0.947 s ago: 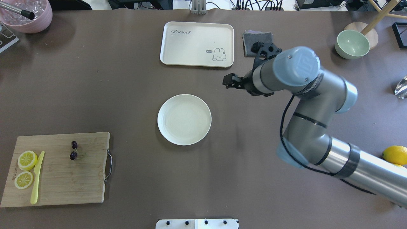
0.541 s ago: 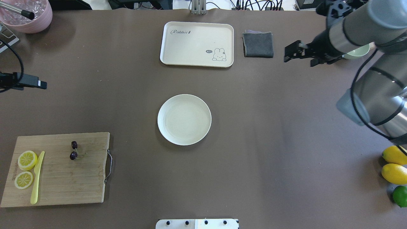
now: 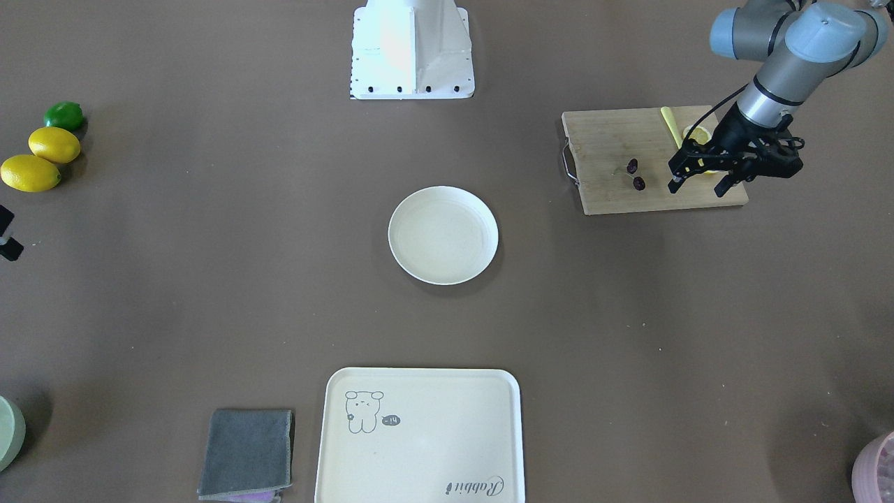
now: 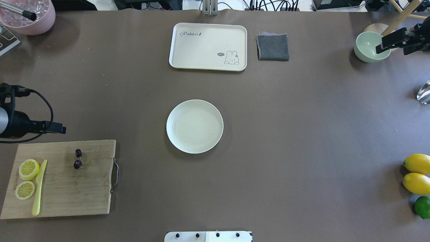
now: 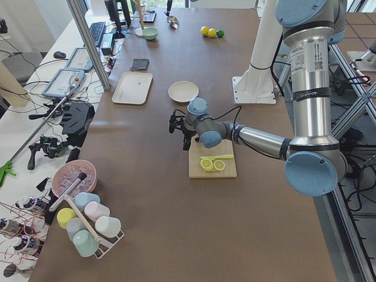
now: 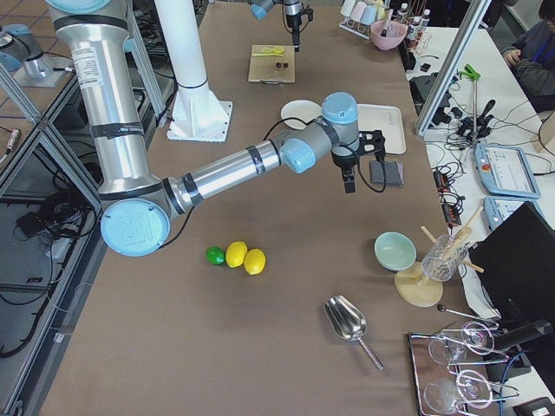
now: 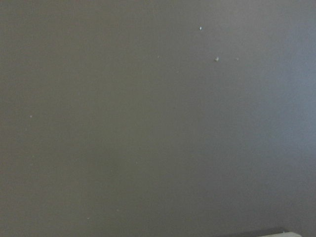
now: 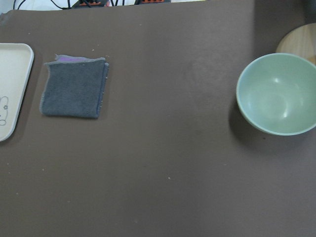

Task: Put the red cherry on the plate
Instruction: 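Lower the left gripper onto the dark cherries on the cutting board and grasp them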

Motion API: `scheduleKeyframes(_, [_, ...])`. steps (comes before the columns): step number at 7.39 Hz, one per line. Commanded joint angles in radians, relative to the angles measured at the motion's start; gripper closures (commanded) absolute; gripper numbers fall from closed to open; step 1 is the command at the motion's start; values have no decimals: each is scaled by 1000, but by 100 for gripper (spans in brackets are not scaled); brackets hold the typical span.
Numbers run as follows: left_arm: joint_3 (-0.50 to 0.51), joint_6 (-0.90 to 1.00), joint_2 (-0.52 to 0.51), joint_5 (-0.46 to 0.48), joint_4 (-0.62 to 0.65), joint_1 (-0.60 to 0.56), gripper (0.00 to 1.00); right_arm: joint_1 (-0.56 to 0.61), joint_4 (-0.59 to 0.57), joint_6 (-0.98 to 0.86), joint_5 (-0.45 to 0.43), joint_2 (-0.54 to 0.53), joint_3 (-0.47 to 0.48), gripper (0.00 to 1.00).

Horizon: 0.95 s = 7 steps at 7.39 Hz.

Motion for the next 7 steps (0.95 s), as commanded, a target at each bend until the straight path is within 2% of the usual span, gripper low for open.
scheduleKeyframes(1, [-1, -104, 6, 109, -30, 145, 6, 103, -29, -152, 35, -54, -5, 0])
scheduleKeyframes(2, [-1, -118, 2, 126, -31, 166, 18, 121, -72, -214, 38, -54, -7, 0])
scheduleKeyframes(3, [-1, -119, 0, 126, -31, 168, 36, 126, -81, -227, 38, -56, -7, 0])
scheduleKeyframes(4, [-1, -119, -1, 126, -31, 168, 48, 124, -82, -227, 38, -57, -7, 0])
scheduleKeyframes(7, [-1, -123, -26, 126, -31, 180, 52, 124, -82, -227, 38, -60, -7, 0])
